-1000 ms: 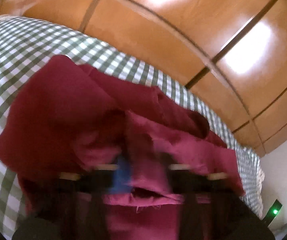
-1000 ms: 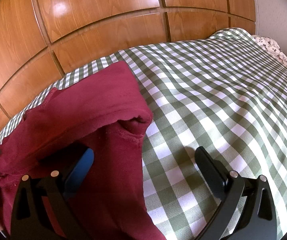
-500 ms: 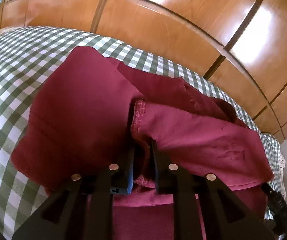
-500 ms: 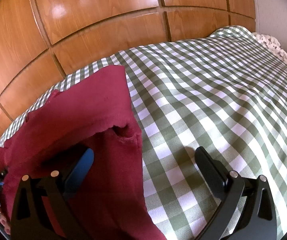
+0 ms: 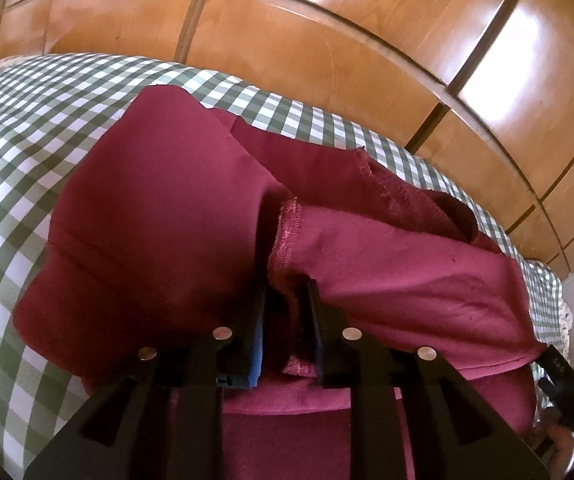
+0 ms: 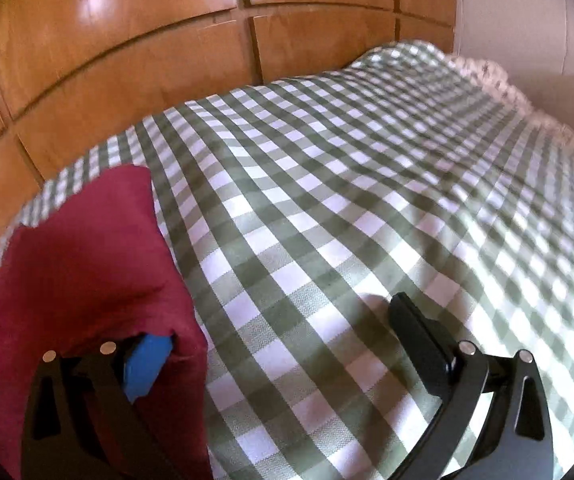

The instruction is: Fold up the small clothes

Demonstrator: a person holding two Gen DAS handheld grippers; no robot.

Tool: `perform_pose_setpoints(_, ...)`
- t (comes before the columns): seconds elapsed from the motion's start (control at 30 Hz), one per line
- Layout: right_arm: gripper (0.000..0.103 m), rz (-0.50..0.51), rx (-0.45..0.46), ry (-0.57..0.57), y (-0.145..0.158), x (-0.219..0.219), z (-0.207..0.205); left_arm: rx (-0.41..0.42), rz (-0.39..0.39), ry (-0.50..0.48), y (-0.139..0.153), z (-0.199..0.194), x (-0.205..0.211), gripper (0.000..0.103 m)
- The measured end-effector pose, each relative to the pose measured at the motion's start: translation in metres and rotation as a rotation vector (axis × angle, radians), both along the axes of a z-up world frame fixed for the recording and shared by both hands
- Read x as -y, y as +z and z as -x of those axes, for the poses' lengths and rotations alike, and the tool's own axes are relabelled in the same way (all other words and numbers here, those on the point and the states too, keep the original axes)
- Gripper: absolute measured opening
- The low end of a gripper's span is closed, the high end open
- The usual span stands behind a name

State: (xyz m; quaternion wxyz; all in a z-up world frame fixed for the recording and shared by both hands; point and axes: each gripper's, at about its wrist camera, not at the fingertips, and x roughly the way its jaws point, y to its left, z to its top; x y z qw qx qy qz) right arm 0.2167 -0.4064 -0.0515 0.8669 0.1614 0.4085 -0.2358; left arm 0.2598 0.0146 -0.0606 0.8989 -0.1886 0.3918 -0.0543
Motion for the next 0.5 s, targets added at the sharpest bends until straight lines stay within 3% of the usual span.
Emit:
perform_pose_setpoints(0.1,0.101,-0.042,0.023,0.01,0.0,0.005,0.004,0.009,0.032,-0.014,0.002,0.0,-0.001,0.026)
perform_pose_setpoints(0.17,0.101,-0.09,0.063,0.02,0.002,0.01,0.012,0.026,0.077,-0.057,0.008,0.006,-0.002,0.053)
perform_pose_setpoints(0.2,0.101,-0.11,0.077,0.028,0.004,0.011,0.015,0.036,0.073,-0.075,0.013,0.013,-0.001,0.063)
perform_pose_setpoints(0.23,0.101,-0.128,0.083,0.042,0.006,0.011,0.02,0.048,0.055,-0.08,0.016,0.021,0.0,0.083)
perform_pose_setpoints(0.27,0.101,-0.137,0.082,0.053,0.008,0.009,0.022,0.067,0.021,-0.073,0.021,0.031,0.001,0.092)
perform_pose_setpoints(0.33,0.101,-0.152,0.079,0.088,0.015,0.006,0.035,0.095,-0.012,-0.073,0.026,0.05,-0.001,0.092)
perform_pose_setpoints(0.5,0.101,-0.178,0.129,0.221,0.03,-0.004,0.077,0.054,0.025,-0.061,0.018,0.089,-0.029,0.092)
